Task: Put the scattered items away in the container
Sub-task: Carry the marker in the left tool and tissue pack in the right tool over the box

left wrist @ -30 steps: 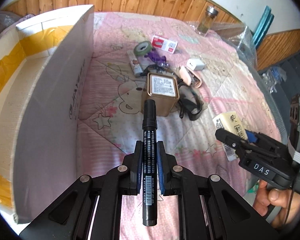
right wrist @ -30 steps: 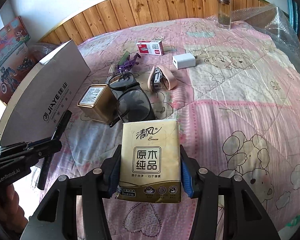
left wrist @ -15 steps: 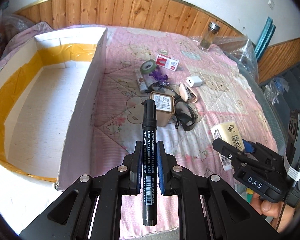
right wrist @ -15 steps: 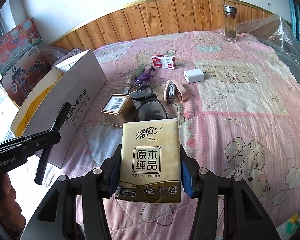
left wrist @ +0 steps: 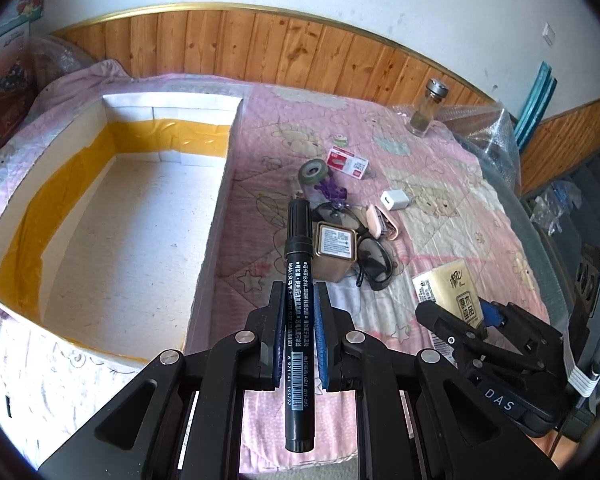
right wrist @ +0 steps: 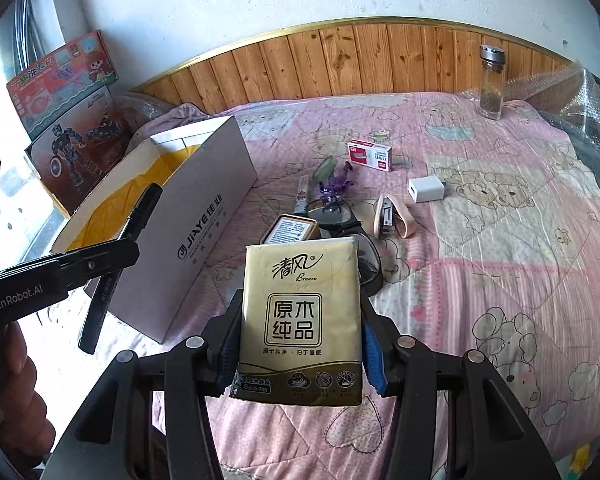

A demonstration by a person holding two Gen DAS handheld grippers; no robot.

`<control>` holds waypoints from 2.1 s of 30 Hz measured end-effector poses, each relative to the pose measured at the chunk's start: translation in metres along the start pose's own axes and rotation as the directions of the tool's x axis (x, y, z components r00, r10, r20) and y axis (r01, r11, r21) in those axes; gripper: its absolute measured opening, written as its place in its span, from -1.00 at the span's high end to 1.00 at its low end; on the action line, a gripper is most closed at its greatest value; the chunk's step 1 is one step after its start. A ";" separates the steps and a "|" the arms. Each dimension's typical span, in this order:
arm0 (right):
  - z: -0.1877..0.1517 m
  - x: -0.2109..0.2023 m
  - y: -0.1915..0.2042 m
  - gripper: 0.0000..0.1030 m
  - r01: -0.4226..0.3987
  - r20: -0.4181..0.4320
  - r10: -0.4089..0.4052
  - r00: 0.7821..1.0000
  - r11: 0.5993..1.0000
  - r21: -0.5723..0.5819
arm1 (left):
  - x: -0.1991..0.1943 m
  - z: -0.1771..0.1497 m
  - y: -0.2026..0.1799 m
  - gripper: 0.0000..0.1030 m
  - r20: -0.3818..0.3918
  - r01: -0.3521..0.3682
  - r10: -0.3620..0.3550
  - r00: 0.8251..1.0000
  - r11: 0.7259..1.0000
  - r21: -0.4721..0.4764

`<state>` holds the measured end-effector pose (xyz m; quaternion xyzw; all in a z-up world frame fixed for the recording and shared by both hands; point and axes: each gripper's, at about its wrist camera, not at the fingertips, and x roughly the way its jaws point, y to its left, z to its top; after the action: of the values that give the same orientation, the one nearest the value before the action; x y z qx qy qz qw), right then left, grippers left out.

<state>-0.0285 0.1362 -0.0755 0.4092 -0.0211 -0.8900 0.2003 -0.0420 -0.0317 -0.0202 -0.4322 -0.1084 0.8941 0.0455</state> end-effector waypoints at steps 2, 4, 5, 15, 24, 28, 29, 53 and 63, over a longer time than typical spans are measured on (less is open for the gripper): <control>0.003 -0.002 0.004 -0.01 -0.007 0.004 0.007 1.000 1.000 -0.008 | -0.003 0.000 0.002 0.74 0.005 -0.007 0.007 1.000 1.000 -0.007; 0.006 -0.004 0.009 -0.01 -0.011 0.011 0.011 1.000 1.000 -0.019 | -0.006 0.002 0.004 0.74 0.009 -0.008 0.008 1.000 1.000 -0.016; 0.008 -0.005 0.011 -0.01 -0.014 0.014 0.014 1.000 1.000 -0.025 | -0.008 0.002 0.006 0.74 0.011 -0.011 0.011 1.000 1.000 -0.020; 0.024 -0.013 0.035 -0.01 -0.039 0.039 0.042 0.998 0.996 -0.075 | -0.026 0.015 0.020 0.74 0.052 -0.017 0.020 0.998 0.998 -0.056; 0.035 -0.013 0.052 -0.01 -0.054 0.041 0.059 0.997 0.993 -0.104 | -0.030 0.020 0.039 0.74 0.058 -0.002 0.009 0.998 0.994 -0.108; 0.044 -0.014 0.059 -0.01 -0.058 0.047 0.064 0.997 0.991 -0.119 | -0.034 0.023 0.048 0.74 0.068 0.004 0.005 0.998 0.992 -0.127; 0.046 -0.014 0.060 -0.01 -0.061 0.048 0.067 0.997 0.991 -0.121 | -0.035 0.023 0.050 0.74 0.071 0.005 0.005 0.997 0.991 -0.131; 0.082 0.007 0.102 -0.01 -0.101 0.025 0.108 0.994 0.975 -0.200 | -0.029 0.041 0.104 0.74 0.075 0.035 -0.018 0.997 0.970 -0.240; 0.097 0.017 0.126 -0.01 -0.124 0.018 0.132 0.991 0.964 -0.237 | -0.028 0.052 0.122 0.74 0.079 0.034 -0.014 0.997 0.964 -0.263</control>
<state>-0.0669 0.0024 0.0020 0.3654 0.0548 -0.8780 0.3042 -0.0640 -0.1631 0.0038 -0.3985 -0.2335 0.8870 -0.0058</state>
